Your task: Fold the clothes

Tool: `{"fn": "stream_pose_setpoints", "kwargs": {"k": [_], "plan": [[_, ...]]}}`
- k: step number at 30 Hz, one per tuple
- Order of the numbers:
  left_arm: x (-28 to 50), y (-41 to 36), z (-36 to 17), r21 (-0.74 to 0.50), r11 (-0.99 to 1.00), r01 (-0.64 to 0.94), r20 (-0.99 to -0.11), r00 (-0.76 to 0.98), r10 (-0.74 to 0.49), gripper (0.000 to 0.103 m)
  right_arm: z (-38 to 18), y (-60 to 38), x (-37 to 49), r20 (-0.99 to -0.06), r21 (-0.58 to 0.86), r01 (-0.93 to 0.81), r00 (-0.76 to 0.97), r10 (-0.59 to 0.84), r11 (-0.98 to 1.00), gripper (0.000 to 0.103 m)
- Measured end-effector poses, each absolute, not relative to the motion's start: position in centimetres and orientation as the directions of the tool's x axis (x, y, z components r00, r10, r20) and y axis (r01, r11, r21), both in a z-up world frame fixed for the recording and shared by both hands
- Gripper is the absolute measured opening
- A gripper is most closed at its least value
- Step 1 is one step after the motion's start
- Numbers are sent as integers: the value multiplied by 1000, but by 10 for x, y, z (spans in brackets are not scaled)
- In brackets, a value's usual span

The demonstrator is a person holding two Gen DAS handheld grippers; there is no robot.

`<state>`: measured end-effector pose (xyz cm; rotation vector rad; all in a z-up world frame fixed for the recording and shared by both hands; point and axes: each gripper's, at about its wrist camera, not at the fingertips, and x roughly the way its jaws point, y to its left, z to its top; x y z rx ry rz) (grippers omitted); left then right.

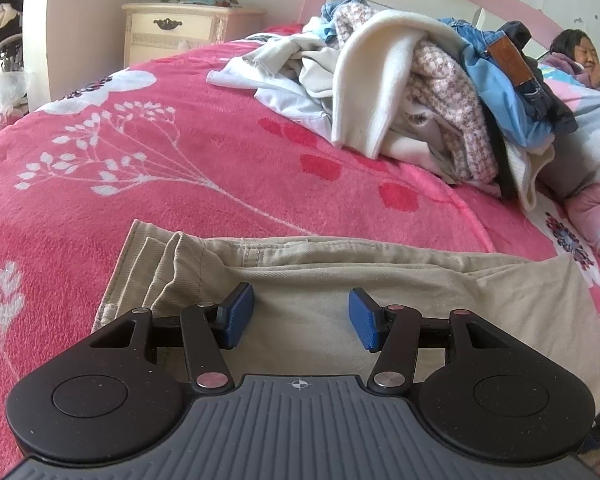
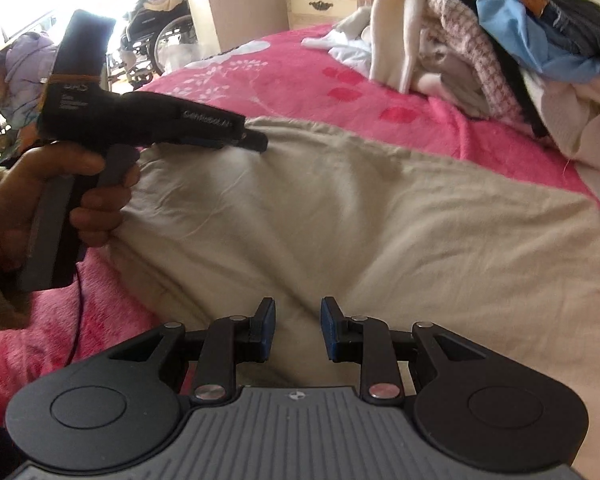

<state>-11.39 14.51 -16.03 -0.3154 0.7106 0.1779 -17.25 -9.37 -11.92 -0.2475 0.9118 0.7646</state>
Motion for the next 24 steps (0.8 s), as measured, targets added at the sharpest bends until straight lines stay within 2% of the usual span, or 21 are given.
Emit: {"fn": "stream_pose_setpoints", "kwargs": {"k": [14, 18, 24], "plan": [[-115, 148, -158, -241, 933, -268, -658, 752, 46, 53, -108, -103, -193, -791, 113, -738, 338, 510, 665, 28], [-115, 150, -158, -255, 928, -270, -657, 753, 39, 53, -107, -99, -204, -791, 76, -782, 331, 516, 619, 32], [-118, 153, -154, -283, 916, -285, -653, 757, 33, 54, -97, -100, -208, -752, 79, -804, 340, 565, 589, 32]]}}
